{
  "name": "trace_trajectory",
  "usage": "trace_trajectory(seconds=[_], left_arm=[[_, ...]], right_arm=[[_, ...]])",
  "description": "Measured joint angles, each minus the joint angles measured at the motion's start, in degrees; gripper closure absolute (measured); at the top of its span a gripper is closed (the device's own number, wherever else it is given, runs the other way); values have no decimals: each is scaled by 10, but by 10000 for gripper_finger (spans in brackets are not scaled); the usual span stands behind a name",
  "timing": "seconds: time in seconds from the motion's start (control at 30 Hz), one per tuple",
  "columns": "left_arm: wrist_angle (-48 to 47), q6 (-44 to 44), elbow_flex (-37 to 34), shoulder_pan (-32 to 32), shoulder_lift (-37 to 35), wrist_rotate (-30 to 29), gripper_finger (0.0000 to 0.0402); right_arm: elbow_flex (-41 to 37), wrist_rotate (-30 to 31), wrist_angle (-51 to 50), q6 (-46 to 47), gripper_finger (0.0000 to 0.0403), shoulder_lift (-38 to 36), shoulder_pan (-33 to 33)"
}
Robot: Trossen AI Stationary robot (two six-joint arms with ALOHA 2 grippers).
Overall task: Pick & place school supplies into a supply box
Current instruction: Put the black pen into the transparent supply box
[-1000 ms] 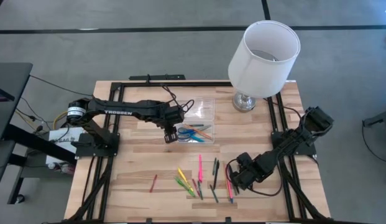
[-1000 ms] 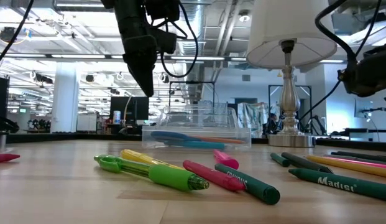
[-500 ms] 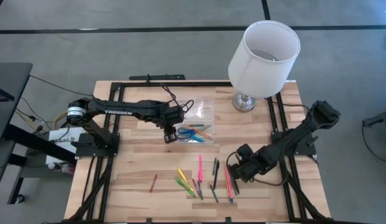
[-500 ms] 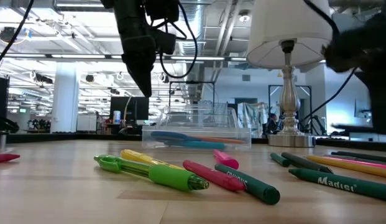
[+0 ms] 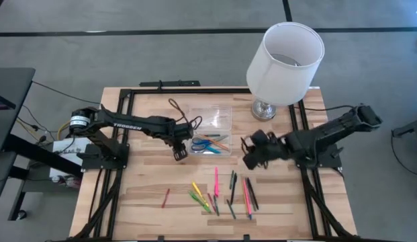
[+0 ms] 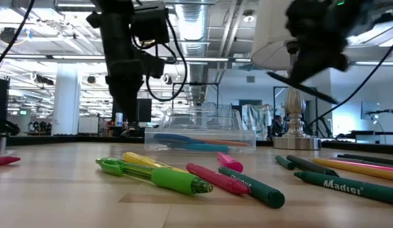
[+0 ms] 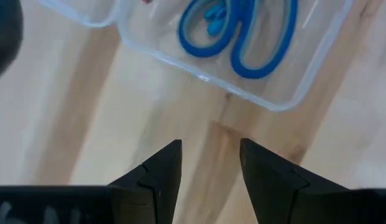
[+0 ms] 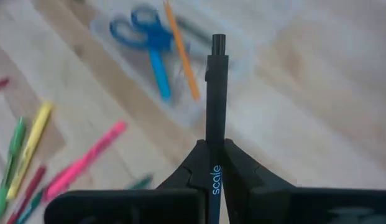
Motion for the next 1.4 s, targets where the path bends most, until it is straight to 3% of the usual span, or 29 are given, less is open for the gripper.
trace_trajectory(seconds=[0.1, 0.3, 0.53, 0.63, 0.97, 1.17, 1.4], left_arm=[[10, -29, -18, -16, -8, 0, 245], [12, -85, -24, -55, -28, -42, 245], [-2, -156, -24, -112, -75, -142, 245], [-18, -190, -24, -134, -100, -191, 245], [-49, -273, -24, -174, -158, -293, 245], [-50, -275, -24, -178, -162, -306, 245], [-44, -275, -24, -178, -162, -304, 245]], right_arm=[[0, -24, 69, -99, 395, -2, -57], [1, -139, 225, -257, 395, 31, -161], [2, -275, 343, -321, 395, 113, -239], [9, -307, 374, -323, 394, 148, -253], [84, -346, 296, -422, 393, 244, -260], [122, -344, 236, -441, 389, 281, -258], [133, -337, 224, -416, 344, 293, -263]])
